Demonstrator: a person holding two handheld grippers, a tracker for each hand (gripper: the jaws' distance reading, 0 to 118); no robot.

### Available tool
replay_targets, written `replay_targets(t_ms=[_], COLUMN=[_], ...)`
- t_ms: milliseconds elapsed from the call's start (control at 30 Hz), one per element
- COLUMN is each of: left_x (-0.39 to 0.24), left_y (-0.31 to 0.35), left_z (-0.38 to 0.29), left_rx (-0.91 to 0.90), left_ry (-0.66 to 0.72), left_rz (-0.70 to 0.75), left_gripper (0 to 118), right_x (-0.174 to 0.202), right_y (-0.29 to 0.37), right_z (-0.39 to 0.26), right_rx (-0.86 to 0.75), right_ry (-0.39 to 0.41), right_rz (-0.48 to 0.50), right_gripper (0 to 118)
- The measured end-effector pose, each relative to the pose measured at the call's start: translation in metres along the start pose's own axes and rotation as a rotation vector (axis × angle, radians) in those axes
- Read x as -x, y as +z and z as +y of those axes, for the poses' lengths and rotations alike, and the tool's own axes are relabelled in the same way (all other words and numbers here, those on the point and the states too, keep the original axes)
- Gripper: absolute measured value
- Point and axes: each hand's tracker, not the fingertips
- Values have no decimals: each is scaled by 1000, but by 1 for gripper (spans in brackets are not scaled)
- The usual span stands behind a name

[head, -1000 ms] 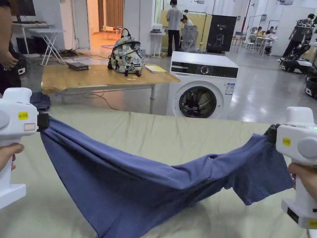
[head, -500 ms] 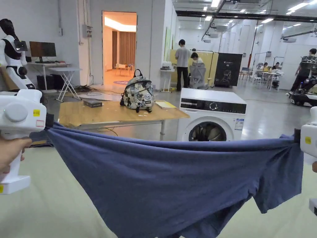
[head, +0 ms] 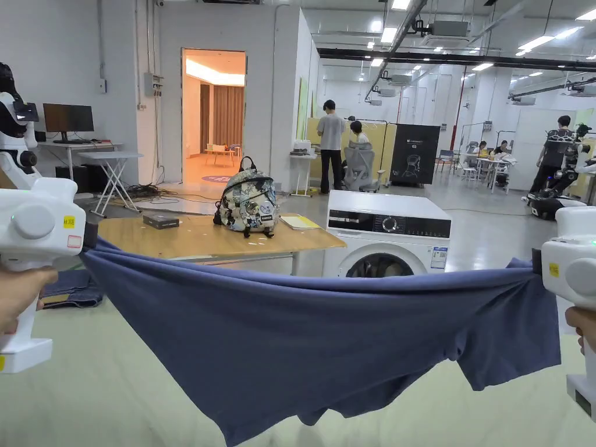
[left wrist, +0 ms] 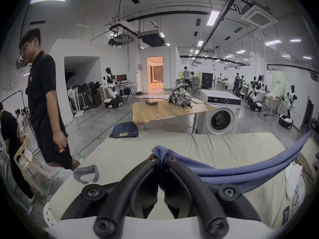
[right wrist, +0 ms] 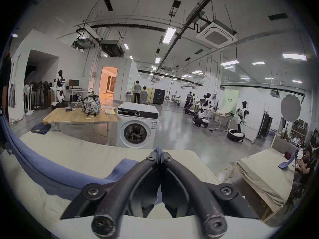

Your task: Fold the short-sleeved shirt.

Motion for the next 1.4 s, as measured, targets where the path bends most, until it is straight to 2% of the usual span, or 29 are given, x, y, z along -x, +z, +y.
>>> replay_targets(t_ms=[267,433,567,967,1133,1367,1400], left_x=[8,18,25,46,35,32,31], left_y=[1,12,33,104,124,113,112], left_z=[-90,-153,-201,-339,-373,-404,-404], left_rx=[64,116,138,264,343,438,433], left_ry=[-11,9,23,42,36,7,-4], left_rz=[-26,-22,-28,-29,-25,-8,4], left_gripper=[0,0,0,0,0,0,4], right_x=[3,2,-3,-1,1,2,5], right_y=[17,50,81,155,169,169,171], right_z=[-78,-132,-173,-295,-328,-362,-363], right_rx=[70,107,135,289,368,444,439], right_ry=[-5,-2,-31,74,102,90,93], right_rz=[49,62,63,74,62,58,57], right_gripper=[1,1,1,1,1,1,1])
